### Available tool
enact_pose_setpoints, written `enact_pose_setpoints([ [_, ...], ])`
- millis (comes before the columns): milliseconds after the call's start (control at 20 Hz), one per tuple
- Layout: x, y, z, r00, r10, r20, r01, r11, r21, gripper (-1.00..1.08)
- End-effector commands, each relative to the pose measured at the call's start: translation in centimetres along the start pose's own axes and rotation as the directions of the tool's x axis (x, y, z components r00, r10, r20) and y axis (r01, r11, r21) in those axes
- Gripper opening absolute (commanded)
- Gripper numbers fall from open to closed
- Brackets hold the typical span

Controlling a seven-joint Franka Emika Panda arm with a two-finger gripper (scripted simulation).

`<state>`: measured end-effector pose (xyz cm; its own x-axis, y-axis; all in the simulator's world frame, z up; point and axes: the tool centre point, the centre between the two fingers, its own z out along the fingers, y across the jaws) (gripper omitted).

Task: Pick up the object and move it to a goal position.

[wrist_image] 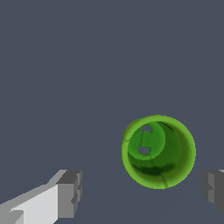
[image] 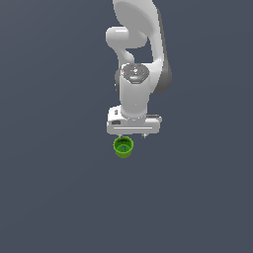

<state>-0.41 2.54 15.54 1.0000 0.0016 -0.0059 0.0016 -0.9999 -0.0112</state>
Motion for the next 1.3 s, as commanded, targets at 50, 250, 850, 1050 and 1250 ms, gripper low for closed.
enact_pose_setpoints([
  [50, 0.0, 0.0, 0.0, 1.0, 0.001, -0.001, -0.001, 1.0, 0.0, 0.28],
  [250, 0.5, 0.1, -0.9, 1.0, 0.016, -0.01, -0.016, 1.0, 0.008, 0.28],
  [850, 0.9, 0.3, -0.5, 0.997, 0.073, 0.01, -0.073, 0.997, 0.02, 0.28],
  [1050, 1.2, 0.5, 0.3, 0.989, 0.142, 0.04, -0.143, 0.989, 0.031, 0.28],
  [1250, 1.7, 0.8, 1.3, 0.967, 0.239, 0.085, -0.243, 0.969, 0.041, 0.28],
])
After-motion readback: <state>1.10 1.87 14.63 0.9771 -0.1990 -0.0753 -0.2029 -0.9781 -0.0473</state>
